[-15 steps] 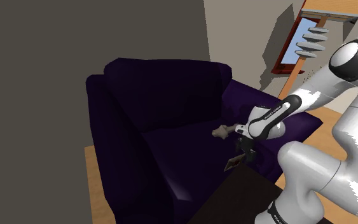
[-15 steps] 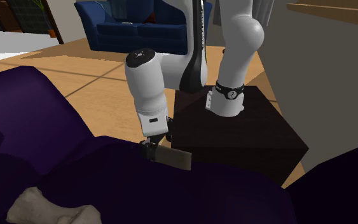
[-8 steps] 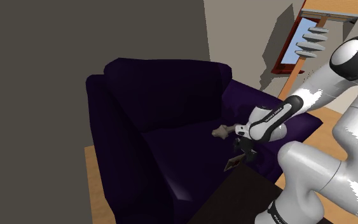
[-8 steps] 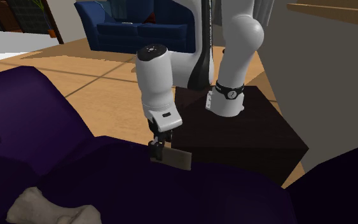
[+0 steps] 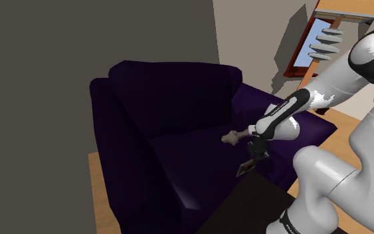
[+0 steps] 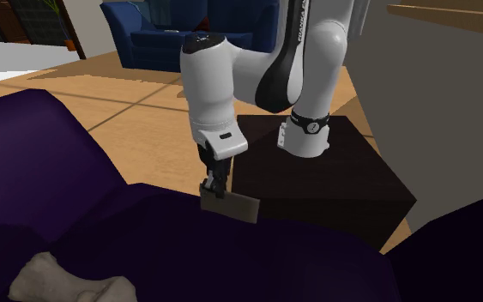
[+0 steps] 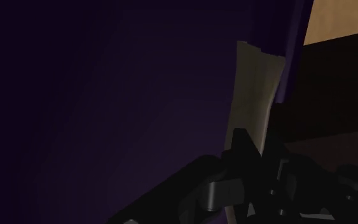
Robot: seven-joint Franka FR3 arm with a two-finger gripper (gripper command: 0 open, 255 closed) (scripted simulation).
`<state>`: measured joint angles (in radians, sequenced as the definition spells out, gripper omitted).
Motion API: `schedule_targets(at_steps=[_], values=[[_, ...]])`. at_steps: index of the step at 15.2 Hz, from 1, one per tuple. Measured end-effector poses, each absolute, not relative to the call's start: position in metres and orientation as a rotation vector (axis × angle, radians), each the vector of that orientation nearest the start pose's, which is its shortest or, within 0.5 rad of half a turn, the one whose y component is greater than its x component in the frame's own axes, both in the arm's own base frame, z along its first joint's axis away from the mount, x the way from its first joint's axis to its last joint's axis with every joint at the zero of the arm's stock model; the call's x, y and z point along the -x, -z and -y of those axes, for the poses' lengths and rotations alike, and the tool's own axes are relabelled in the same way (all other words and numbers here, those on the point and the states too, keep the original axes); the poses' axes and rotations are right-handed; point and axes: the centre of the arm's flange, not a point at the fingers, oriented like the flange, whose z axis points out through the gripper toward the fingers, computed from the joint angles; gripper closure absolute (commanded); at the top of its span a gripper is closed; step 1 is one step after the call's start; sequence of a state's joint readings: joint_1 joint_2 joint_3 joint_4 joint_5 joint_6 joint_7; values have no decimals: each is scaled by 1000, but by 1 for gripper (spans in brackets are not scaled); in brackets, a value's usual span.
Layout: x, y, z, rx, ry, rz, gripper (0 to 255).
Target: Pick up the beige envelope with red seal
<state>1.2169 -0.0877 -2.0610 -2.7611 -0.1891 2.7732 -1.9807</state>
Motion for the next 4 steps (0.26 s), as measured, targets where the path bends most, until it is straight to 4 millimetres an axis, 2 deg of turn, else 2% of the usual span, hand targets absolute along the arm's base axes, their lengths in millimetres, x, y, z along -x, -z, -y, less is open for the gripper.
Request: schedule_targets(at_steps=[4], values=[[-269,-220,277,2469,11,1900,255]])
